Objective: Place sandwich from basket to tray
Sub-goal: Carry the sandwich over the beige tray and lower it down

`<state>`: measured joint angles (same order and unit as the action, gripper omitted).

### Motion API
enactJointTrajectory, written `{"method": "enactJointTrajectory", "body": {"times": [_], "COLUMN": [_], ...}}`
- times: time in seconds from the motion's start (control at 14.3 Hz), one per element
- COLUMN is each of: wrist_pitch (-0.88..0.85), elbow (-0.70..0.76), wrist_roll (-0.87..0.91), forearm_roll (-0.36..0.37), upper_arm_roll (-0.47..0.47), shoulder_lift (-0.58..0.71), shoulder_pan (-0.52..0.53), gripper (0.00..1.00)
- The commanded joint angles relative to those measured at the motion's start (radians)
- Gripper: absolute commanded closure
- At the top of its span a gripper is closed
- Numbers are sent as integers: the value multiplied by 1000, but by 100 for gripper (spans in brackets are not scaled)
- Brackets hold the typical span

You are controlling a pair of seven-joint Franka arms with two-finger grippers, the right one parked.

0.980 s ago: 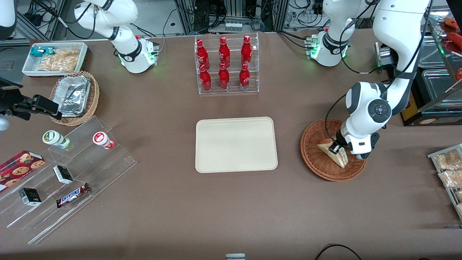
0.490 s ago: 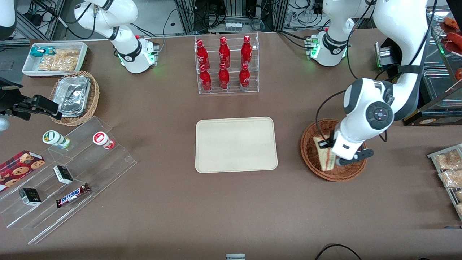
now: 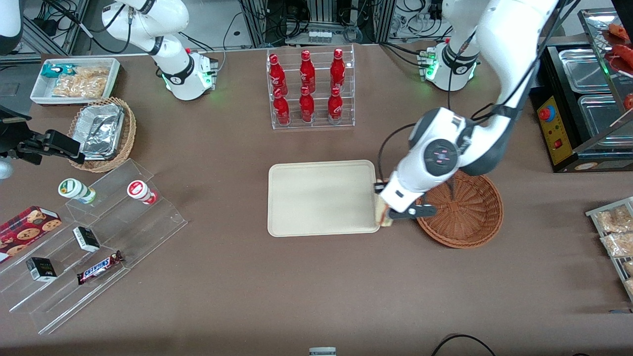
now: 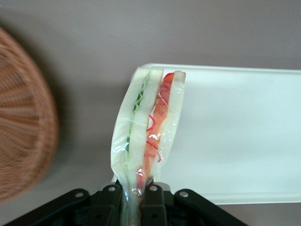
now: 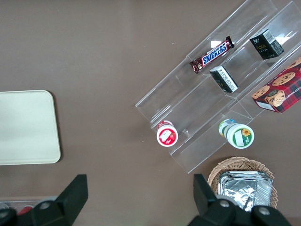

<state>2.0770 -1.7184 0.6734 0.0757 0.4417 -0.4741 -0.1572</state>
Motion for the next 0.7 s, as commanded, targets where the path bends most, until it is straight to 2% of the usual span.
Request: {"method": "enactJointTrajectory", "body": {"times": [0.0,0.07,0.35,0.63], "wrist_pitch": [-40,-40,-38,-26], "elbow": [175,206,330,349], "wrist_roll": [206,260,378,475], "forearm_roll": [146,183,193,223], "upper_arm_roll": [2,2,-1,-3], "shoulder_lift": [-142,-177,-300,-343], "shoulder_pan": [-111,-145,-246,-304], "gripper": [100,100,100,99]}}
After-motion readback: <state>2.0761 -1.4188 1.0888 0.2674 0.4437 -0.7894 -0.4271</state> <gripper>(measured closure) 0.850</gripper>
